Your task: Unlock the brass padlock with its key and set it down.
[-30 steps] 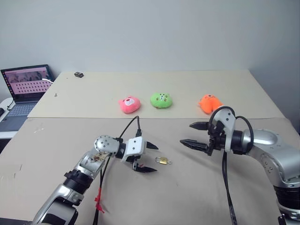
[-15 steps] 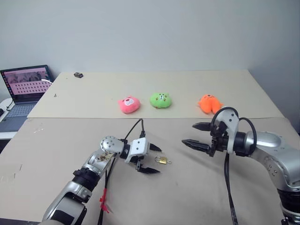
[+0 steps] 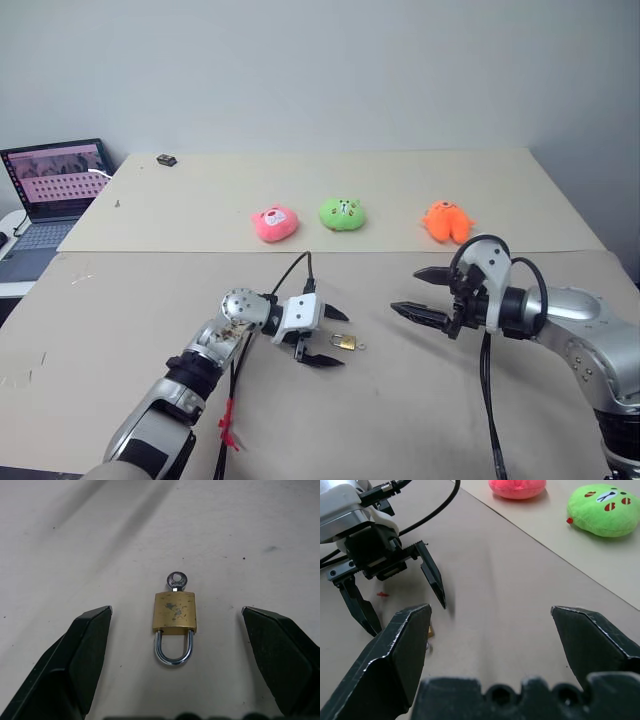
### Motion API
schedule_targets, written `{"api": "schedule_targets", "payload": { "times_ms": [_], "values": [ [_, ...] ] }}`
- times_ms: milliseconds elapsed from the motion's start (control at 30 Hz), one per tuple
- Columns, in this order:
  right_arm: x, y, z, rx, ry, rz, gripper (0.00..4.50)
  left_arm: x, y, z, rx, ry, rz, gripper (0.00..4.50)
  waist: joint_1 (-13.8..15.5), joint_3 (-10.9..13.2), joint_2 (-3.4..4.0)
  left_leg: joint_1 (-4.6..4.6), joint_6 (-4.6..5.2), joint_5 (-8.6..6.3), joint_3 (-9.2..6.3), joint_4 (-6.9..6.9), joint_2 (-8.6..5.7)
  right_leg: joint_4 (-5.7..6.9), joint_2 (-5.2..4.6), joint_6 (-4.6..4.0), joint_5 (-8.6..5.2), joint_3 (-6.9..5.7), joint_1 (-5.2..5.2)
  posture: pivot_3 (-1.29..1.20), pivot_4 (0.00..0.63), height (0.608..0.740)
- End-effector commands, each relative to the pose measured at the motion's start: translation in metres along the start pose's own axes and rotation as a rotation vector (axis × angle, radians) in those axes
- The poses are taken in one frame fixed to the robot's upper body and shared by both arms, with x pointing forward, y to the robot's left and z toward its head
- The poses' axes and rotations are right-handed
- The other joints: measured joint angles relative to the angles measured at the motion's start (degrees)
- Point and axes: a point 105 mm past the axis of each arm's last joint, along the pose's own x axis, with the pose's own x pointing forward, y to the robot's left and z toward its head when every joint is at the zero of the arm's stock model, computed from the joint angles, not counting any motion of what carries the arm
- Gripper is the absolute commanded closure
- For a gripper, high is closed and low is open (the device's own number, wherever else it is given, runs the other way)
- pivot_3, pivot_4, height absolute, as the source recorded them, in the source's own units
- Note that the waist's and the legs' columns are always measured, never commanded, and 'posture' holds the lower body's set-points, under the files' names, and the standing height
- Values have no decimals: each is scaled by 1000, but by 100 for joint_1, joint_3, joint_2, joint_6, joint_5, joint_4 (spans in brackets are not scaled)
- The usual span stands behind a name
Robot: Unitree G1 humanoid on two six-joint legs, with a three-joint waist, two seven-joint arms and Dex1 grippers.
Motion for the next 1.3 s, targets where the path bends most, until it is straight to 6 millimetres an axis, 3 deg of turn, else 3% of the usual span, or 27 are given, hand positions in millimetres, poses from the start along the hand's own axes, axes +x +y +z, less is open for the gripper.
{"api": "schedule_targets", "payload": {
  "times_ms": [33, 133, 367, 667, 900, 1133, 1200, 1300],
  "values": [
    [-8, -1, 15, -64, -41, -28, 0, 0, 4, 6, 43, -3, -11, 317, -1, 0, 0, 0, 0, 0, 0, 0, 0, 0, 0, 0, 0, 0, 0, 0, 150, 650],
    [-8, -1, 16, -65, -40, -30, 0, 0, 3, 4, 34, 3, -17, 1069, -1, 0, 0, 0, 0, 0, 0, 0, 0, 0, 0, 0, 0, 0, 0, 0, 150, 650],
    [-8, -1, 16, -68, -30, -32, 0, -1, 1, -1, 24, 21, -33, 3675, -3, 0, 0, 1, 0, 0, 0, 0, 0, 0, 0, 1, 0, 0, 0, 0, 150, 650],
    [-7, 0, 14, -67, -23, -21, 0, -8, 10, -4, 31, 48, 12, 3667, -20, 0, 0, 1, 1, 1, 0, 0, 0, 0, 0, 1, -1, 0, 1, 0, 150, 650],
    [-5, 11, 13, -83, 3, 64, 0, -40, 25, 1, 45, 84, 74, 3667, -78, 1, -2, 4, 15, 10, 0, -4, 5, -1, 7, 2, -1, 0, -1, 0, 150, 650],
    [8, 23, 15, -103, -23, 127, 0, -59, 34, 7, 31, 92, 121, 3667, -45, 0, 1, 5, 19, 11, -3, -7, 5, 5, 6, 2, -1, -3, -1, 0, 150, 650],
    [16, 27, 18, -142, -36, 133, 0, -59, 38, 15, -5, 49, 153, 3667, -49, -1, 1, 1, 19, 11, -4, -5, 5, 8, 6, 2, -1, -3, -2, 0, 150, 650],
    [24, 31, 18, -212, -37, 142, 0, -56, 51, 53, -171, -142, 207, 3667, -43, -1, 2, -1, 19, 11, -7, -3, 5, 12, 4, 2, -1, -4, -3, 0, 150, 650]
  ]
}}
